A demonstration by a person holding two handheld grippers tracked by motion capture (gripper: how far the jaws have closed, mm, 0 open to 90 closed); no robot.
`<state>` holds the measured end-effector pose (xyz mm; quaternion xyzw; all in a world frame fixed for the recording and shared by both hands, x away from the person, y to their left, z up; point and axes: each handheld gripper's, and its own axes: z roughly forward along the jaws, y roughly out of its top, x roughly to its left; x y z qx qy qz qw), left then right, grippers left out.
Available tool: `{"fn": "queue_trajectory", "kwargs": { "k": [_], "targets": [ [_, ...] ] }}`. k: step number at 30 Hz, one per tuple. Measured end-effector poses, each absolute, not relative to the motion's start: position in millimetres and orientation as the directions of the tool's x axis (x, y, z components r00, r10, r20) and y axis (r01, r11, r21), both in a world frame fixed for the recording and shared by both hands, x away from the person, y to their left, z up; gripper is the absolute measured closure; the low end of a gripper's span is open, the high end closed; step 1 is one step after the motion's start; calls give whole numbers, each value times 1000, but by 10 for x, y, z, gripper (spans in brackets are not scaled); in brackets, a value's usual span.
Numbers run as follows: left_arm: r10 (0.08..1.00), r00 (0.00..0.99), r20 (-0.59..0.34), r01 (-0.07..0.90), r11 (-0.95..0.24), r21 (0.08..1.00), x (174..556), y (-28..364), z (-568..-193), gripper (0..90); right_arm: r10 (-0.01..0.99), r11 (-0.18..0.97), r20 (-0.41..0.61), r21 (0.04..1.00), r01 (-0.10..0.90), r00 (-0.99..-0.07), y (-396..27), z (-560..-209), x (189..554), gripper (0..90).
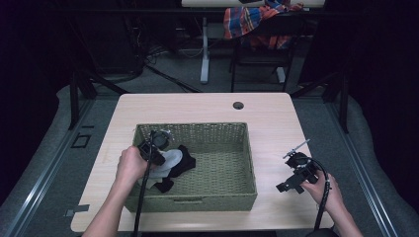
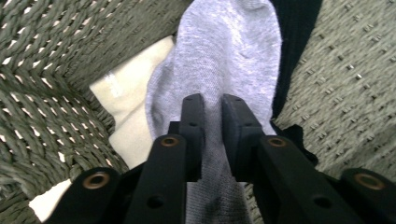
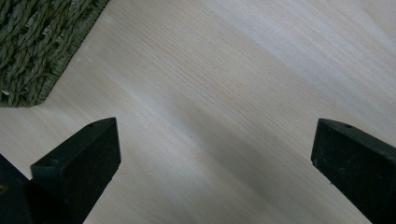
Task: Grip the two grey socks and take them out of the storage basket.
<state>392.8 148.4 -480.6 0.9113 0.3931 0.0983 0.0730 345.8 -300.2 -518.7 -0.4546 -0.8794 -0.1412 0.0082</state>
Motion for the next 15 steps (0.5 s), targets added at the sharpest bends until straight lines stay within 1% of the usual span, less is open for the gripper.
{"fn": "queue_trajectory", "kwargs": {
  "k": [8, 12, 13, 15],
  "targets": [
    [733, 668, 128, 694, -676, 247, 3861, 1493, -4624, 797, 793, 554, 136, 245, 795, -594, -3005, -5173, 3453, 12],
    [741, 662, 111, 696, -663, 275, 3843, 1540, -4542, 819, 798, 544, 142, 248, 801, -586, -3000, -5182, 3451, 12],
    [740, 664, 110, 696, -665, 272, 3843, 1548, -4538, 830, 794, 553, 136, 240, 798, -592, -3004, -5175, 3456, 12],
    [738, 667, 103, 698, -667, 259, 3847, 1548, -4559, 819, 794, 553, 136, 240, 798, -592, -3005, -5177, 3456, 12]
  ]
}}
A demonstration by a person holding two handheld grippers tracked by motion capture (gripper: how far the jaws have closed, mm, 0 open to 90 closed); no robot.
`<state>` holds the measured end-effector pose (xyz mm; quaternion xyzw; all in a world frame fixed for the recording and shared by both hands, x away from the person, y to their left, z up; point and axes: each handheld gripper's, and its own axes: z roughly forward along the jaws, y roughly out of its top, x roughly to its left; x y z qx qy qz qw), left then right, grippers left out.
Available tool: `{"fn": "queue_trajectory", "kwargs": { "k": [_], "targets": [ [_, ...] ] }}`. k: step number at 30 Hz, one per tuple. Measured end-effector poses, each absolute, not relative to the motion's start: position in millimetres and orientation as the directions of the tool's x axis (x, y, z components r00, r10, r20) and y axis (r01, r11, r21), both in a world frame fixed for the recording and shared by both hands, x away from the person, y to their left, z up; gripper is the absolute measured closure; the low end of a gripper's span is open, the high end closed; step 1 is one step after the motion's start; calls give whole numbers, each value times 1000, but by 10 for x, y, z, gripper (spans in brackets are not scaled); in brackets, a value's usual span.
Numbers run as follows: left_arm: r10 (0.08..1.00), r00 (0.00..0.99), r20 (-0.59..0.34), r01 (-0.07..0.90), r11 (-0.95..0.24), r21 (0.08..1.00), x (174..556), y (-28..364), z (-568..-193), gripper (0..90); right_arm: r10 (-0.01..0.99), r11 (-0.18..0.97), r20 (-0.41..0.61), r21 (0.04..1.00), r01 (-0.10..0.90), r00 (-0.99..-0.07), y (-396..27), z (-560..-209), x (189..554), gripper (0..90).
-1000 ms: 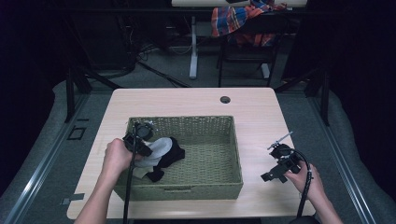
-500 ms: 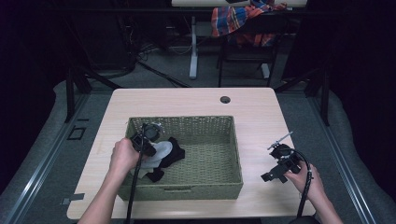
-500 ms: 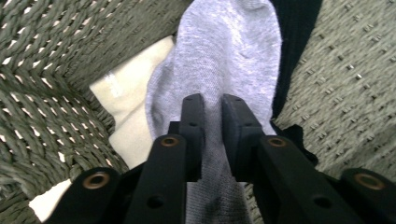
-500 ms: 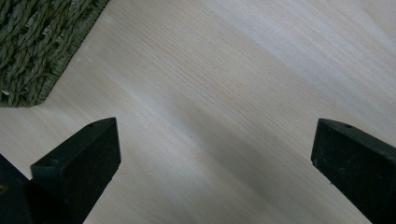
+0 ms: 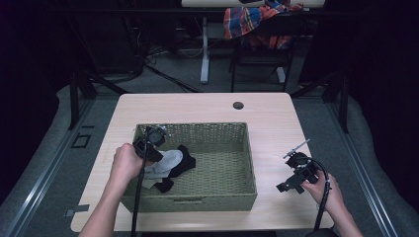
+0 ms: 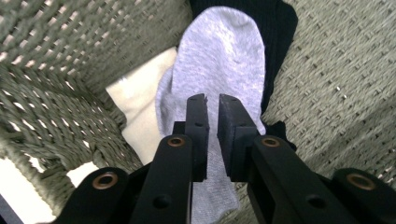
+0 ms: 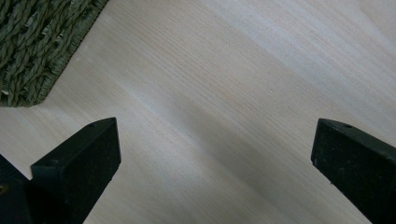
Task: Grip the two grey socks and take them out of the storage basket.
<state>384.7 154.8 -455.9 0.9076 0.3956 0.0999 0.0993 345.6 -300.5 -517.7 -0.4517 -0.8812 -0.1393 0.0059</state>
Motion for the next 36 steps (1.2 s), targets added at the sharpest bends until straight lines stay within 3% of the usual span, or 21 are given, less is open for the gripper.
{"fn": "queue_trajectory", "kwargs": {
  "k": [2, 5, 7, 8, 12, 26, 36],
  "targets": [
    [736, 671, 96, 701, -671, 241, 3864, 1534, -4603, 723, 796, 550, 139, 239, 800, -589, -3003, -5181, 3453, 12],
    [733, 674, 91, 706, -676, 211, 3898, 1497, -4680, 675, 793, 551, 145, 242, 799, -591, -3000, -5179, 3451, 12],
    [735, 671, 99, 711, -676, 194, 3922, 1486, -4736, 688, 792, 557, 138, 238, 796, -595, -3006, -5178, 3454, 12],
    [736, 670, 100, 712, -675, 194, 3931, 1487, -4761, 792, 797, 546, 141, 246, 801, -587, -3006, -5185, 3449, 12],
    [730, 675, 109, 707, -682, 188, 3933, 1482, -4790, 865, 792, 555, 140, 239, 796, -594, -3008, -5183, 3456, 12],
    [735, 671, 102, 688, -668, 284, 3835, 1557, -4428, 872, 798, 547, 140, 238, 802, -586, -3012, -5171, 3448, 13],
    [726, 682, 84, 677, -671, 301, 3873, 1570, -4271, 874, 800, 542, 148, 237, 806, -582, -3014, -5172, 3448, 13]
  ]
}}
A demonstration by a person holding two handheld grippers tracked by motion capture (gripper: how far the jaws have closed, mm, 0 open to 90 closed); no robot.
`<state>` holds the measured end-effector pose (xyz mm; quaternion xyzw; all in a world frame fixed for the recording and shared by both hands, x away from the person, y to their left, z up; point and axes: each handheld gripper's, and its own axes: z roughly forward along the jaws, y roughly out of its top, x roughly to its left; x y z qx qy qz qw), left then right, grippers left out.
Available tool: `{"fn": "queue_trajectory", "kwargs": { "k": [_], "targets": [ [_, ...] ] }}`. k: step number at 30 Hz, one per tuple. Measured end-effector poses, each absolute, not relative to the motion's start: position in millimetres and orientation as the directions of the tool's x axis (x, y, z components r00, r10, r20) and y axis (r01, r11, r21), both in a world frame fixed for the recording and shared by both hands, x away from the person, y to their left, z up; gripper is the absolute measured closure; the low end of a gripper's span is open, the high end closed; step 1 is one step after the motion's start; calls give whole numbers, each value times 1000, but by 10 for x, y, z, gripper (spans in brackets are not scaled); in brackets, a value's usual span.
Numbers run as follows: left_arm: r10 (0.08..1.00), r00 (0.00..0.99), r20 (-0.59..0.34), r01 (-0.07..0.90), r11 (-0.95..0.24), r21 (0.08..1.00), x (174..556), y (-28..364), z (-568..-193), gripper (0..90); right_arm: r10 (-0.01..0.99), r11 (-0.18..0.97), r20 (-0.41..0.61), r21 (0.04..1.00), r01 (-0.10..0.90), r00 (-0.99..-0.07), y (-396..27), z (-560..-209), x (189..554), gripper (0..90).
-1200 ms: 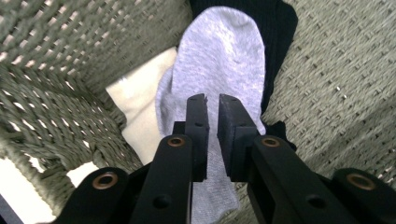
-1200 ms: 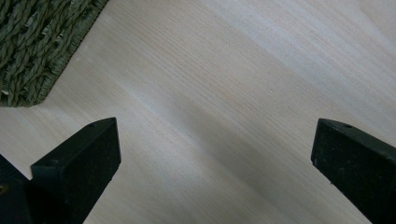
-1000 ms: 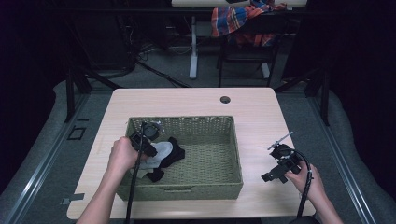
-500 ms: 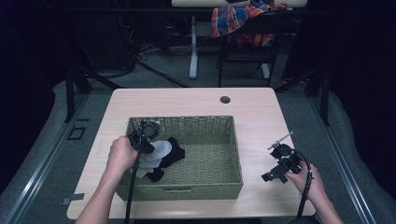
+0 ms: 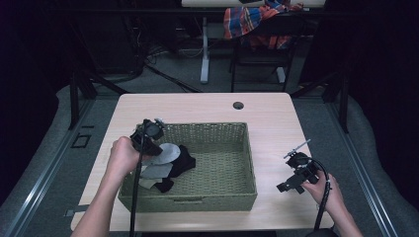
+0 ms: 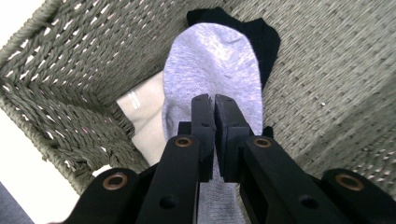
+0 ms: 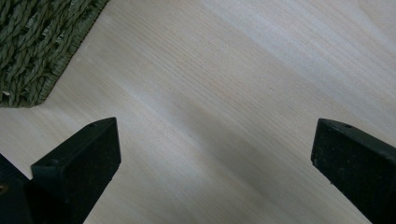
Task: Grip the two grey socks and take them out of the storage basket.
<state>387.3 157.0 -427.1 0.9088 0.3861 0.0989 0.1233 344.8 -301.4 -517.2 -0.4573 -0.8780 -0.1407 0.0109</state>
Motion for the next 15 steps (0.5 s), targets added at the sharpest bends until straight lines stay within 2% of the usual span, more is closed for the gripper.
{"fn": "queue_trajectory", "kwargs": {
  "k": [15],
  "targets": [
    [727, 680, 96, 674, -671, 309, 3972, 1648, -3927, 872, 815, 514, 141, 273, 813, -562, -3009, -5191, 3441, 13]
  ]
}}
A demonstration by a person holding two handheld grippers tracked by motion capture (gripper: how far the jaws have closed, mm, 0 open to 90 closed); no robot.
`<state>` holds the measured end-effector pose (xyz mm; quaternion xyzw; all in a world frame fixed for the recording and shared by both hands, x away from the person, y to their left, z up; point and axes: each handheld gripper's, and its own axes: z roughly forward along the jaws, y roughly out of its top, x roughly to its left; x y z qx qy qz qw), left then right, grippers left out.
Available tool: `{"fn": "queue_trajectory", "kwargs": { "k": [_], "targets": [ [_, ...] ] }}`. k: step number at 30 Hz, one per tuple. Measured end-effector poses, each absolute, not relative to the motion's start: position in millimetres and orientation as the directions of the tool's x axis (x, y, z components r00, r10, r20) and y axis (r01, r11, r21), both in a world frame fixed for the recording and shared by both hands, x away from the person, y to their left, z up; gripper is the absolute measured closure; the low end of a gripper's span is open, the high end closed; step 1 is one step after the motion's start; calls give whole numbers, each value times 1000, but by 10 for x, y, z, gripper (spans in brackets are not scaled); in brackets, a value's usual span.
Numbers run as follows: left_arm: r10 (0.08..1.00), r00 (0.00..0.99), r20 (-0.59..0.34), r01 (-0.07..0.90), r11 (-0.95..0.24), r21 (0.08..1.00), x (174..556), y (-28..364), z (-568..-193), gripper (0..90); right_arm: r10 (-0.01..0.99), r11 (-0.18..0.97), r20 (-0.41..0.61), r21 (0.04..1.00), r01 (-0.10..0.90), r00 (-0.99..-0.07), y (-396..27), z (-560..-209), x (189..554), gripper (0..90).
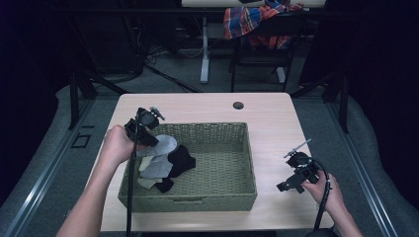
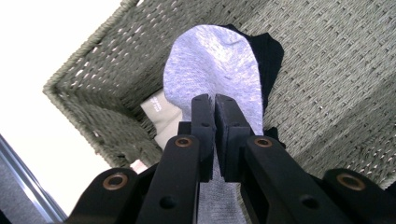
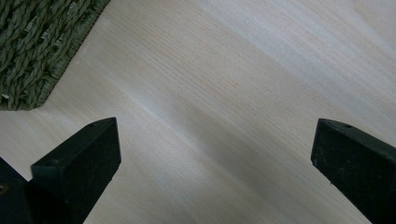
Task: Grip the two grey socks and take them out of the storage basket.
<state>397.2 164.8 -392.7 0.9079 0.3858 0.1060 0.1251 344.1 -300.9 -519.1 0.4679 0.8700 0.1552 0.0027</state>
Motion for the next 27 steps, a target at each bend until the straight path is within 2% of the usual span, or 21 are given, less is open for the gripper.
{"fn": "queue_trajectory", "kwargs": {
  "k": [27],
  "targets": [
    [741, 661, 120, 670, -655, 349, 4061, 1833, -3483, 870, 801, 543, 137, 243, 804, -583, -3018, -5172, 3445, 13]
  ]
}}
